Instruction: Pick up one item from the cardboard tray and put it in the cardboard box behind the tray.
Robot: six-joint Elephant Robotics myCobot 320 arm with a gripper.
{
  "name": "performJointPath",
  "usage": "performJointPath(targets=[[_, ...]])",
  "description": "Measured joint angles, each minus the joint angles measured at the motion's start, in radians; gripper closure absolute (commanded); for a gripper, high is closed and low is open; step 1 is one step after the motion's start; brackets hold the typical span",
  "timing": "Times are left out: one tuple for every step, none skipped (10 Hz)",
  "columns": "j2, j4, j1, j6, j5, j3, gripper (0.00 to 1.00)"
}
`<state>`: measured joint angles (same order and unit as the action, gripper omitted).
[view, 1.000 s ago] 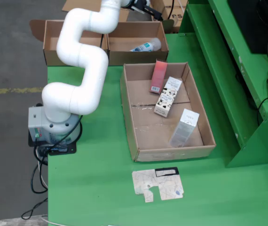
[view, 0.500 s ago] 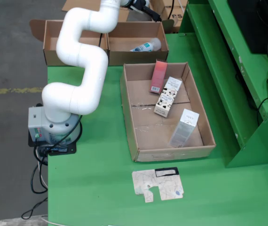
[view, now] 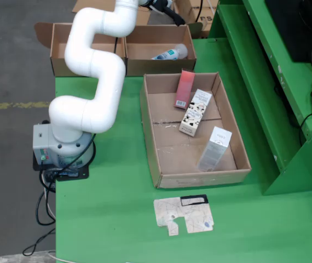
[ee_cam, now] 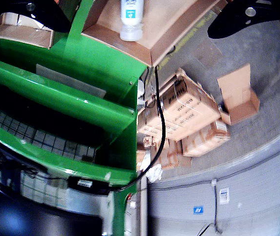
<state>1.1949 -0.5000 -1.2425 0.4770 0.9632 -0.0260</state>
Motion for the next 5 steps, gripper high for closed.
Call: performJointPath(targets=[[-0.014,0.0,0.0,0.035,0.0,-0.002,0.0],[-0.015,0.0,0.0,0.077,0.0,0.0,0.0],[-0.015,0.0,0.002,0.132,0.0,0.0,0.0],[-0.015,0.0,0.002,0.173,0.0,0.0,0.0],[-0.015,0.0,0.0,0.213,0.0,0.0,0.0]])
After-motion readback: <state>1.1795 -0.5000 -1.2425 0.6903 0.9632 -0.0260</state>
